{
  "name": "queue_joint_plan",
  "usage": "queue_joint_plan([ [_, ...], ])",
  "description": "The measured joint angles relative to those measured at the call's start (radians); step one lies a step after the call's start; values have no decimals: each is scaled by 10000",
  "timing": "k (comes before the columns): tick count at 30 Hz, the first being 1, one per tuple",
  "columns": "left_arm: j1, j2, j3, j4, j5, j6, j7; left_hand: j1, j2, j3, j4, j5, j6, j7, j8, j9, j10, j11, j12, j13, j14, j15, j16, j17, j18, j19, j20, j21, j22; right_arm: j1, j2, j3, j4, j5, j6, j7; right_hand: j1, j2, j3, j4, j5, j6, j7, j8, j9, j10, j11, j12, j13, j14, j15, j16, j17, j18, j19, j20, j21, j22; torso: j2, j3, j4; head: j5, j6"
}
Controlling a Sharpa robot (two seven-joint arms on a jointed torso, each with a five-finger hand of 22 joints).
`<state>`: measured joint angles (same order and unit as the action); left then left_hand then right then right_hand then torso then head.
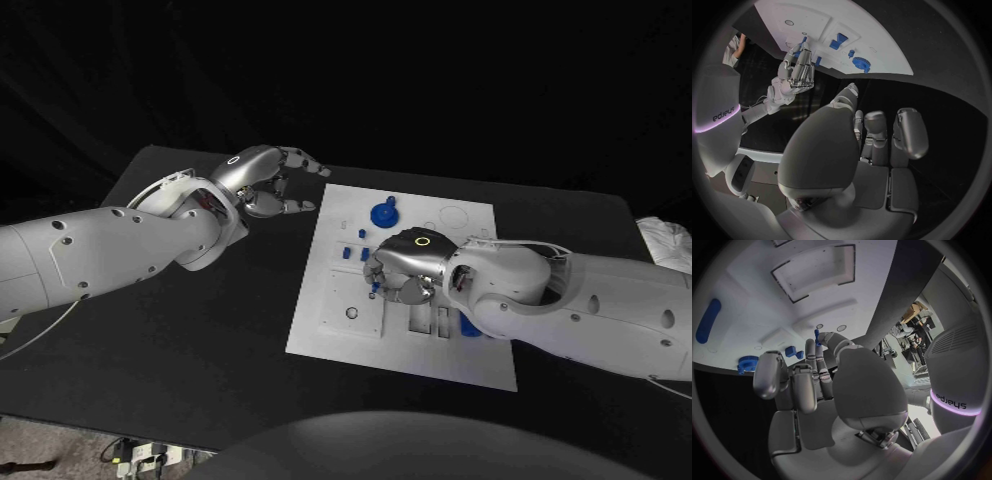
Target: Assemble the parts on the task board
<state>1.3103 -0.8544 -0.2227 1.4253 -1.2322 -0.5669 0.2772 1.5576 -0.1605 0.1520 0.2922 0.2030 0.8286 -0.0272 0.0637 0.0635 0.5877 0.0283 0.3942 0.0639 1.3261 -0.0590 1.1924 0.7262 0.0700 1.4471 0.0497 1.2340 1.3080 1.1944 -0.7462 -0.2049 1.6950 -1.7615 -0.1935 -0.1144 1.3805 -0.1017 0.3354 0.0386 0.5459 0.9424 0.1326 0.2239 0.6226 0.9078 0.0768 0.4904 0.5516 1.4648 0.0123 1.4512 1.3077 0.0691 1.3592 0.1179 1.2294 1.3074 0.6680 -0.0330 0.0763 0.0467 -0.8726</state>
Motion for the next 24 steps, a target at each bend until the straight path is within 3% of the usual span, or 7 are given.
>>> queue_joint_plan([
  [24, -31, 61, 1, -56, -5, 124, -51, 0, 0, 0, 0, 0, 1, 0, 0, 2, 0, 0, -36, 0, -23, 23, -39, -59, 1, -36, 36, -46, -2, -167, 66, 2, -65, 27, -76, 0, 0, 0, -1, 1, 40, -29, 28, -1, 3, -1, 0, 0, -10, 0, 0, 0, -3, 0, 0, 0, 0, 7, 12, 7, -32, 39, 0],
])
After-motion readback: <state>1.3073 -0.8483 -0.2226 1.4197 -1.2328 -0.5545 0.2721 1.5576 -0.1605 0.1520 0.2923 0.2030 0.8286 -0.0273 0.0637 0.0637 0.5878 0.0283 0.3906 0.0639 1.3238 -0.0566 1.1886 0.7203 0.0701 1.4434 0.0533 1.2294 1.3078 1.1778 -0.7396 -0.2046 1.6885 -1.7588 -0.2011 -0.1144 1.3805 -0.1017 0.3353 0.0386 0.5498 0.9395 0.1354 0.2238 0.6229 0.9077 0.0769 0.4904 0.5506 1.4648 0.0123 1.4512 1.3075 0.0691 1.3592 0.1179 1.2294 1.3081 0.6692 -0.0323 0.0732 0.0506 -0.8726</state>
